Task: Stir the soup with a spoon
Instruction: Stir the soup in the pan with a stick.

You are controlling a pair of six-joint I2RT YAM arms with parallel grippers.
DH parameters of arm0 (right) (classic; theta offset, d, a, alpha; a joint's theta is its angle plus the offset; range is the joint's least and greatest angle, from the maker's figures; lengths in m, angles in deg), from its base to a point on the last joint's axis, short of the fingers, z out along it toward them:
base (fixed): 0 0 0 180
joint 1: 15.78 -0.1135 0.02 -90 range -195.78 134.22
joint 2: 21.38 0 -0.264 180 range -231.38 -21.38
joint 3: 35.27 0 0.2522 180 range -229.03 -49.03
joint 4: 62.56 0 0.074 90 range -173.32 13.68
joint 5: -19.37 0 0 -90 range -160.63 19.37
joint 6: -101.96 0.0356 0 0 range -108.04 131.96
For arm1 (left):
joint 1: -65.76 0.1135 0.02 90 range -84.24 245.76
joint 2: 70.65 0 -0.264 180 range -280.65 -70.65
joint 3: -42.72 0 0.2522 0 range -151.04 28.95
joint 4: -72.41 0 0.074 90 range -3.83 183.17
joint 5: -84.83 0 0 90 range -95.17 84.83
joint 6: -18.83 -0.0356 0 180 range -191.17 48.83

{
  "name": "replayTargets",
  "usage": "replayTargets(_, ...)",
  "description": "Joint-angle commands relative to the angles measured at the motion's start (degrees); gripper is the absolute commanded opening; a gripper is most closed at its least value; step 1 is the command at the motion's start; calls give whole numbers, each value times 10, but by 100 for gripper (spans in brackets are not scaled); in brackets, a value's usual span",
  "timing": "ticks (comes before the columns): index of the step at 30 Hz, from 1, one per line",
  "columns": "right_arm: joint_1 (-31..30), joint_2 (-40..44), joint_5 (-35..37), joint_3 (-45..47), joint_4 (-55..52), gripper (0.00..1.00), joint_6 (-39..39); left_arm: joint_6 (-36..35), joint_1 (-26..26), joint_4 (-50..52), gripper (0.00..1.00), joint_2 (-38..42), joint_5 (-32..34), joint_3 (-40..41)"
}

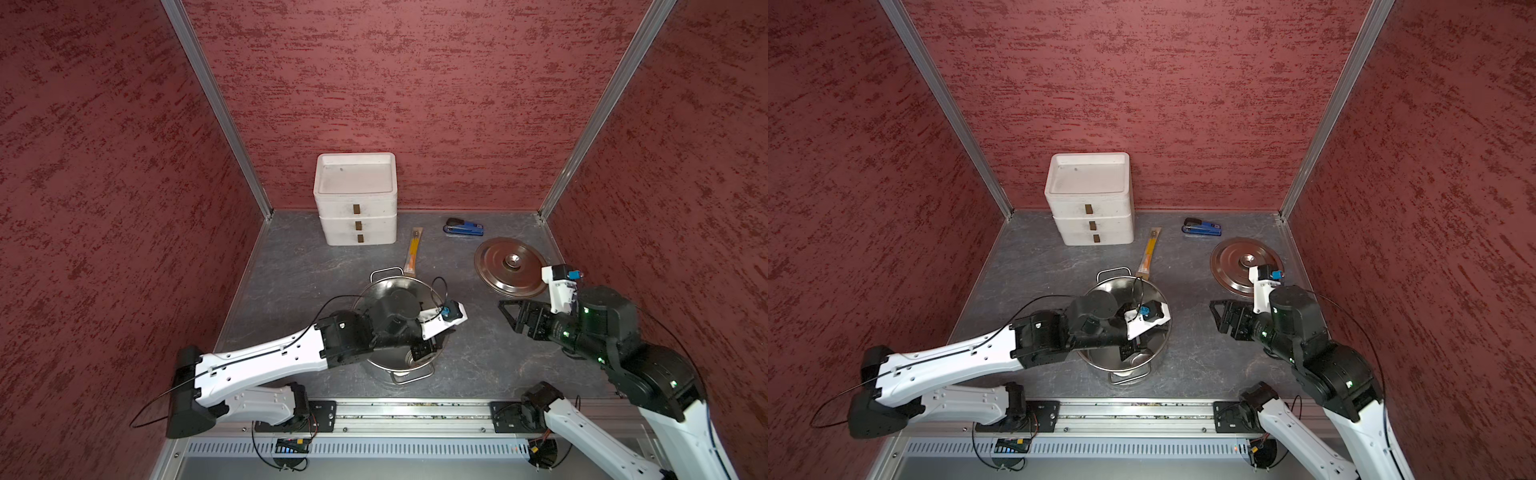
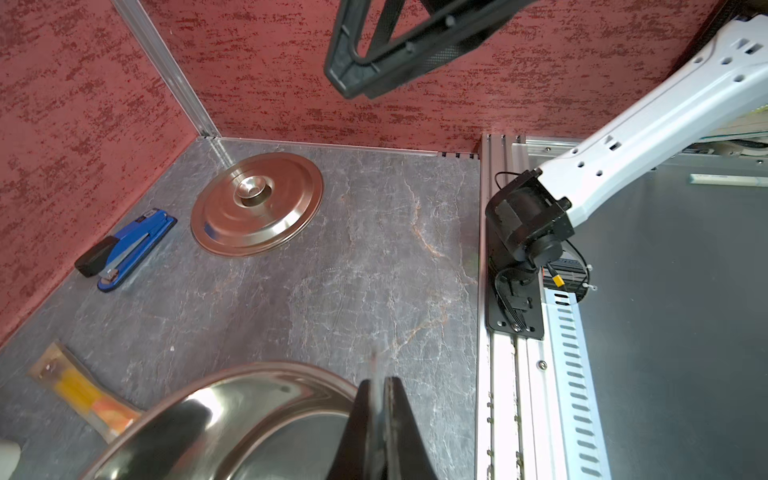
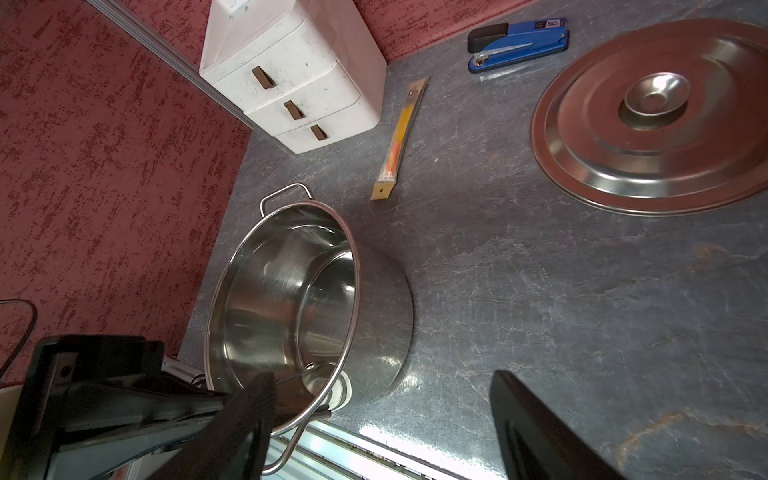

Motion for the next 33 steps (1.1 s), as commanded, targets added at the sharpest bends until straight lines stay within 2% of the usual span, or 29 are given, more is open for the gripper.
replayTargets(1, -3, -9, -3, 5, 27, 85, -3, 34, 4, 35, 0, 54, 52, 36)
replayTargets(5, -3, -17, -5, 7, 32, 85, -4, 49, 38, 59, 0, 120, 78, 68)
replayTargets(12, -3, -27, -10, 9, 41, 84, -3, 59, 193, 56, 0, 192, 34, 116)
replayTargets(16, -3, -25, -7, 11, 39, 84, -2, 47, 266, 41, 0, 185, 5, 121)
replayTargets(20, -3, -21, -5, 14, 37, 83, 0, 34, 312, 10, 0, 141, -9, 99)
replayTargets(27, -3, -17, -1, 13, 34, 83, 2, 13, 327, -51, 0, 22, -35, 33)
replayTargets(33, -2, -8, 8, 11, 25, 84, 2, -1, 297, -88, 0, -68, -61, -25)
